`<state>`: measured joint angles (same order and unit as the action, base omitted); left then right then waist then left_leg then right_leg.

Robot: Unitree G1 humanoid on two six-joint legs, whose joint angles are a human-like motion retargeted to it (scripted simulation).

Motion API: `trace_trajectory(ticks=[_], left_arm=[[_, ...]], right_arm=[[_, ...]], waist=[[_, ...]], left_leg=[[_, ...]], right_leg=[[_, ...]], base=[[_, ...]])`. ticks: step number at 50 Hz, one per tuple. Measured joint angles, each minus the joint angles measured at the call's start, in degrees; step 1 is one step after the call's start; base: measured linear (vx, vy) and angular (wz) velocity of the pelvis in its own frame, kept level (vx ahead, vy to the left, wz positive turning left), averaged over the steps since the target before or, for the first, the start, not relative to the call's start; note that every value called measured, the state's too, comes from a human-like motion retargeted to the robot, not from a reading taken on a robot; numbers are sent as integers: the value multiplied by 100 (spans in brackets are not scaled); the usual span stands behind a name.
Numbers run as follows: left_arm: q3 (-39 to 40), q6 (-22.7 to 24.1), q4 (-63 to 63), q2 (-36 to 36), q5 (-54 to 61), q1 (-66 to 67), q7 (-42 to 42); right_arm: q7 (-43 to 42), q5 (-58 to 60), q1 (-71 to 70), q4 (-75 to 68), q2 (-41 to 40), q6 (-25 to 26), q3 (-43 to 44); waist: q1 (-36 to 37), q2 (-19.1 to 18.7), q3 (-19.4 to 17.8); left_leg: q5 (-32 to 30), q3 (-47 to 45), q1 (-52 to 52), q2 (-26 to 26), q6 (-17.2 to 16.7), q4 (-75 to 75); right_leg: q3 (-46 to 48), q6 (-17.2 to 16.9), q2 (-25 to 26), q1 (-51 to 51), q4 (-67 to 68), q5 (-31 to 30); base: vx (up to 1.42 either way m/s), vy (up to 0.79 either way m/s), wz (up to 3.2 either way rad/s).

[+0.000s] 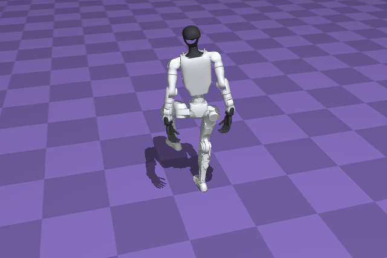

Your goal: Kungfu

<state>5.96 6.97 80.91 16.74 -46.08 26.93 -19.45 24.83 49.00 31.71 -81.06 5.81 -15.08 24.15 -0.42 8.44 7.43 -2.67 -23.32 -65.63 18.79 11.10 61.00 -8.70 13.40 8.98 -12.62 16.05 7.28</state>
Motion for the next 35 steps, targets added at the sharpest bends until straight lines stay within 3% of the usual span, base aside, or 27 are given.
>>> trace_trajectory(ticks=[2, 5, 7, 10, 17, 21, 28, 35], left_arm=[[-217, 157, -504, 183, -77, 100, -783], [-441, 455, -1292, 534, -428, 231, -1811], [-623, 705, -1710, 737, -593, 292, -2287], [-780, 978, -2151, 863, -821, 395, -2901], [-727, 1116, -2574, 553, -658, 652, -4184], [-697, 1197, -2748, 422, -330, 683, -4675], [-746, 1234, -2943, 370, -78, 719, -4937], [-801, 1166, -2910, 457, -92, 654, -4824]], right_arm=[[521, -308, 75, 426, -1, -138, -86], [1358, -590, 177, 1252, 80, -408, -321], [1741, -648, 219, 1778, 171, -575, -489], [2046, -645, 271, 2447, 364, -678, -732], [2483, -443, 299, 3204, 378, -423, -1069], [2562, -154, 396, 3560, 320, -338, -1276], [2482, 81, 514, 3725, 150, -149, -1403], [2522, -8, 511, 3691, 154, -79, -1389]], waist=[[-192, -105, 144], [-362, -133, 251], [-480, -110, 357], [-679, -86, 589], [-794, 51, 762], [-628, 196, 707], [-626, 91, 668], [-694, 5, 664]], left_leg=[[89, -106, 337, 396, -443, 1128], [168, 22, 865, 470, -1603, 2598], [381, -52, 1163, 240, -2170, 3338], [519, -295, 1436, -146, -2610, 4125], [567, -496, 1375, -647, -2610, 4722], [654, -473, 1318, -537, -2553, 4754], [808, -406, 1195, -325, -2388, 4739], [819, -442, 1300, -247, -2434, 4678]], right_leg=[[47, 32, 159, -25, -94, 48], [100, 116, 263, -39, -215, 124], [154, 61, 169, -145, -268, 142], [396, -98, -111, -379, -316, 132], [695, -294, -553, -547, -453, -4], [912, -326, -727, -497, -511, -40], [794, -202, -579, -426, -587, -38], [651, -116, -443, -409, -598, -37]], base=[[18, -18, 77], [15, -22, 55], [4, -5, 51], [4, 7, 51], [1, 3, 17], [4, -6, -16], [0, 0, 0], [0, 0, 0]])
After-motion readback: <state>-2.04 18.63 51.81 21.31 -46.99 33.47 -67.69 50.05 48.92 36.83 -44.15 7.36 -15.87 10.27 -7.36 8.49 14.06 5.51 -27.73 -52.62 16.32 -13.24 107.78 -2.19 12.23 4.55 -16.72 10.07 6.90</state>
